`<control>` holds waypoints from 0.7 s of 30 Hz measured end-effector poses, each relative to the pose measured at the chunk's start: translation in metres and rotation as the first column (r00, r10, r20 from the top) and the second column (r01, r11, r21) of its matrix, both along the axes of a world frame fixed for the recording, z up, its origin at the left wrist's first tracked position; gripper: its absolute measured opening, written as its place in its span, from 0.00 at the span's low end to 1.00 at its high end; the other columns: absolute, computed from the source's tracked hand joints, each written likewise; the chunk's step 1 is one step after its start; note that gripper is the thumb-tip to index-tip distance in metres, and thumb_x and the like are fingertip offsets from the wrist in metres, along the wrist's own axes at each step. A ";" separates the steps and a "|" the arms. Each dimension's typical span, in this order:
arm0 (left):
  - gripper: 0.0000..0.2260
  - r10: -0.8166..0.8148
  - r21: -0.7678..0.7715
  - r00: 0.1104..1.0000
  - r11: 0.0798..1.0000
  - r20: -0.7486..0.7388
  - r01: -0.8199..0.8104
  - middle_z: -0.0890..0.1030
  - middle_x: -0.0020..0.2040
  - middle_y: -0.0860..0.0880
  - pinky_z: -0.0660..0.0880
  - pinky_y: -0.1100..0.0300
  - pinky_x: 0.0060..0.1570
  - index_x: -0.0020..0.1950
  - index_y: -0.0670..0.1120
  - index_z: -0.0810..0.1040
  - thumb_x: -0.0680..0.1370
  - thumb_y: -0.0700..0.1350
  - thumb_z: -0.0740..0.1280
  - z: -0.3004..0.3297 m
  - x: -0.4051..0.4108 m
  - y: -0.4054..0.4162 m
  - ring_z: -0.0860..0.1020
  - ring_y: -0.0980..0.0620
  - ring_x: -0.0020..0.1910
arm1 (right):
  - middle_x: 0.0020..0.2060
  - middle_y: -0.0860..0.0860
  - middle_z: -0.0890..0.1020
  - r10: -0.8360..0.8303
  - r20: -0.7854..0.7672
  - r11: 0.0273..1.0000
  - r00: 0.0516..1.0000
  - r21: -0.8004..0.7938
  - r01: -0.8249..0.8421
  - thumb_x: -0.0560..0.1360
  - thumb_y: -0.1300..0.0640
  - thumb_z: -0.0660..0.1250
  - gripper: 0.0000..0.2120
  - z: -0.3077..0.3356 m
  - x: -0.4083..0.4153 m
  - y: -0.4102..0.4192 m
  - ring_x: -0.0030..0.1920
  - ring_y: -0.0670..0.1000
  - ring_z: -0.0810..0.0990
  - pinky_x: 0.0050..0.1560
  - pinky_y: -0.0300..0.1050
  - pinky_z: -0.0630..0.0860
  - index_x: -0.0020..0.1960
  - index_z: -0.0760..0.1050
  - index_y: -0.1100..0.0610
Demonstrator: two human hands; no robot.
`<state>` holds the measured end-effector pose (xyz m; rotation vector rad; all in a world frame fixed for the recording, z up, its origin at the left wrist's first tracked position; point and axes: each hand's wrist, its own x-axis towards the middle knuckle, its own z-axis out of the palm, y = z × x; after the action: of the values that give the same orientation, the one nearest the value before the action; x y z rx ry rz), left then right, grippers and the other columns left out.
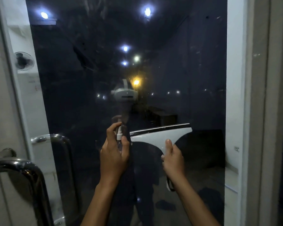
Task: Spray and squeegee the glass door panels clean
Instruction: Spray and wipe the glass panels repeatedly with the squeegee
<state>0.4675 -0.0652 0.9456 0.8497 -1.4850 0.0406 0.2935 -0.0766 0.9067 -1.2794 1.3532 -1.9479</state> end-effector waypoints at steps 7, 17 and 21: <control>0.16 0.010 0.036 0.998 0.999 -0.059 -0.008 0.81 0.51 0.53 0.79 0.51 0.42 0.67 0.60 0.67 0.79 0.50 0.58 -0.032 0.006 0.010 0.81 0.56 0.44 | 0.44 0.52 0.84 0.010 -0.006 0.971 1.000 0.239 -0.009 0.82 0.44 0.55 0.15 -0.109 0.007 0.014 0.40 0.46 0.83 0.43 0.40 0.79 0.47 0.75 0.50; 0.17 0.015 0.079 0.998 0.997 -0.054 -0.010 0.80 0.55 0.52 0.78 0.53 0.44 0.67 0.58 0.67 0.78 0.53 0.57 -0.072 0.003 0.026 0.81 0.51 0.47 | 0.31 0.51 0.76 0.005 0.039 0.985 0.999 0.171 -0.011 0.82 0.42 0.54 0.22 -0.098 0.018 0.001 0.38 0.53 0.82 0.37 0.44 0.75 0.40 0.72 0.57; 0.17 0.010 0.141 0.998 0.990 -0.064 -0.001 0.80 0.46 0.53 0.79 0.50 0.38 0.68 0.58 0.67 0.78 0.53 0.58 -0.094 0.008 0.030 0.79 0.56 0.39 | 0.32 0.52 0.77 -0.006 0.056 0.951 0.998 0.310 -0.012 0.78 0.38 0.52 0.24 -0.163 0.018 0.013 0.31 0.49 0.75 0.34 0.40 0.69 0.42 0.73 0.58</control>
<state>0.4753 -0.0350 0.8512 0.9603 -1.4375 -0.0879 0.3114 -0.0632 0.7440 -1.0667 1.5537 -1.6715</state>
